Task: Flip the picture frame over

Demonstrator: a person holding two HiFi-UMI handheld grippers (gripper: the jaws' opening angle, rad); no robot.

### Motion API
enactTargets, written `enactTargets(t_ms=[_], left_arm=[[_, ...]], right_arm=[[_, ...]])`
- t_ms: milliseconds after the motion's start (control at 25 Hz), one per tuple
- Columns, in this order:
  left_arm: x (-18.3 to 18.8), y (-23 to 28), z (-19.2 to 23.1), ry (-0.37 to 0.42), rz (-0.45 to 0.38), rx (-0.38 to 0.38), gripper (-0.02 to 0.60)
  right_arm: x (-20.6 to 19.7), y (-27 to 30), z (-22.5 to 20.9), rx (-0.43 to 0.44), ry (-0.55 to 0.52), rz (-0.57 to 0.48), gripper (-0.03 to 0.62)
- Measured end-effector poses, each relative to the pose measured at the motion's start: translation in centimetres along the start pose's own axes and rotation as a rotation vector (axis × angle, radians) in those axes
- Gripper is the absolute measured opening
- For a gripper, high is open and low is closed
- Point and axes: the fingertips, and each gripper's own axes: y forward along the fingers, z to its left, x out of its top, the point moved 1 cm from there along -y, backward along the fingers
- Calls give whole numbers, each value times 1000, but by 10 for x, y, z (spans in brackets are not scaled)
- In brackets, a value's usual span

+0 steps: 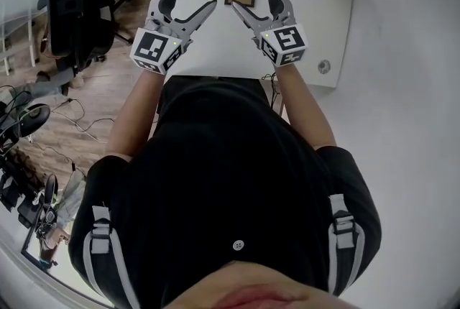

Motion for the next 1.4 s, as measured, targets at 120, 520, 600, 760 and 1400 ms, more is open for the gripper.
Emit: enactTargets(t_ms=[120, 520, 600, 760, 1400], left_arm=[[-11, 6, 9, 3, 15, -22, 359], [-55, 14, 39, -7, 69, -173, 359], [-62, 20, 45, -14, 76, -188, 359], [-75, 33, 52, -10, 80, -212, 359], [-132, 66, 84, -48, 143, -175, 357]], right_arm=[[-17, 14, -6, -31, 24, 32, 374], [-64, 50, -16, -207, 73, 109, 374], [-76, 58, -19, -235, 76, 136, 374], [-104, 71, -28, -305, 104, 209, 362], [-189, 114, -48, -479, 199, 435, 284]])
